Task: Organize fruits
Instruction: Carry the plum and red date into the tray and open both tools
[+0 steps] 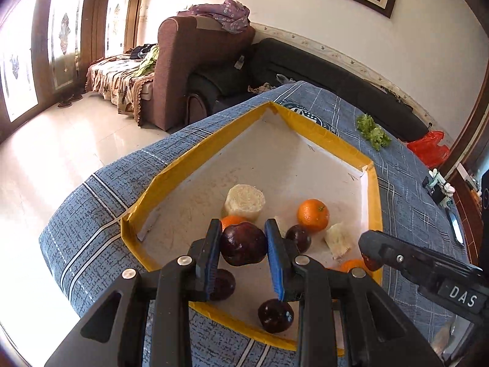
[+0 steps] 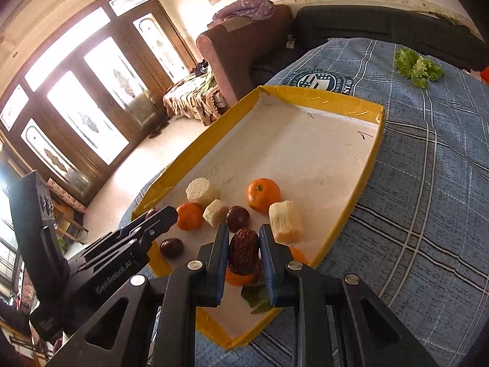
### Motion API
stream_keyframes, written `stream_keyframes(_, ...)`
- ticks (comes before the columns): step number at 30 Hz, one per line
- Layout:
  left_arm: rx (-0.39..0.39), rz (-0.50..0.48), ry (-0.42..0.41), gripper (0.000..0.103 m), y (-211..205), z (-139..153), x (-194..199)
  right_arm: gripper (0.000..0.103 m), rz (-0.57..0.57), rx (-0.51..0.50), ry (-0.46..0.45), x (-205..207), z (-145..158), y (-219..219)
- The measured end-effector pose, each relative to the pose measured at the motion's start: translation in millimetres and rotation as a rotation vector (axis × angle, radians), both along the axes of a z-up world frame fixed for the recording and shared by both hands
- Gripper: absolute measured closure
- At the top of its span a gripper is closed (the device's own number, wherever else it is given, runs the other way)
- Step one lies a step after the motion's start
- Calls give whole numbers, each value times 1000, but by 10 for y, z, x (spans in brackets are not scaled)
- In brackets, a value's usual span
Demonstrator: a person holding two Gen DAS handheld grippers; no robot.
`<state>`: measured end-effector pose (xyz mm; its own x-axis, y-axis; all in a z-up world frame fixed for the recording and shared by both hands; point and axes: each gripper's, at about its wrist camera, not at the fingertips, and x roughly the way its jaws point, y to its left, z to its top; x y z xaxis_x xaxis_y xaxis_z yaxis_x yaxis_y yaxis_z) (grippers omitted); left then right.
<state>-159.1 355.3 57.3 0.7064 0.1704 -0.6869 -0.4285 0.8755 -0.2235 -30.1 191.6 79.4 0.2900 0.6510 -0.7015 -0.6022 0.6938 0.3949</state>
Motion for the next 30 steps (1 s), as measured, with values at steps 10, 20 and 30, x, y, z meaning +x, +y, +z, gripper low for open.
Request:
stream_keyframes(10, 3, 6, 27, 75, 80, -94, 138, 79, -4, -50, 6, 232, -146, 322)
stream_keyframes(20, 53, 37, 6, 37, 67, 26, 106, 79, -30, -74, -10, 395, -172, 405)
stream_keyframes(30, 136, 67, -9, 22, -24, 232, -15, 73, -54, -44, -59, 344, 16, 320)
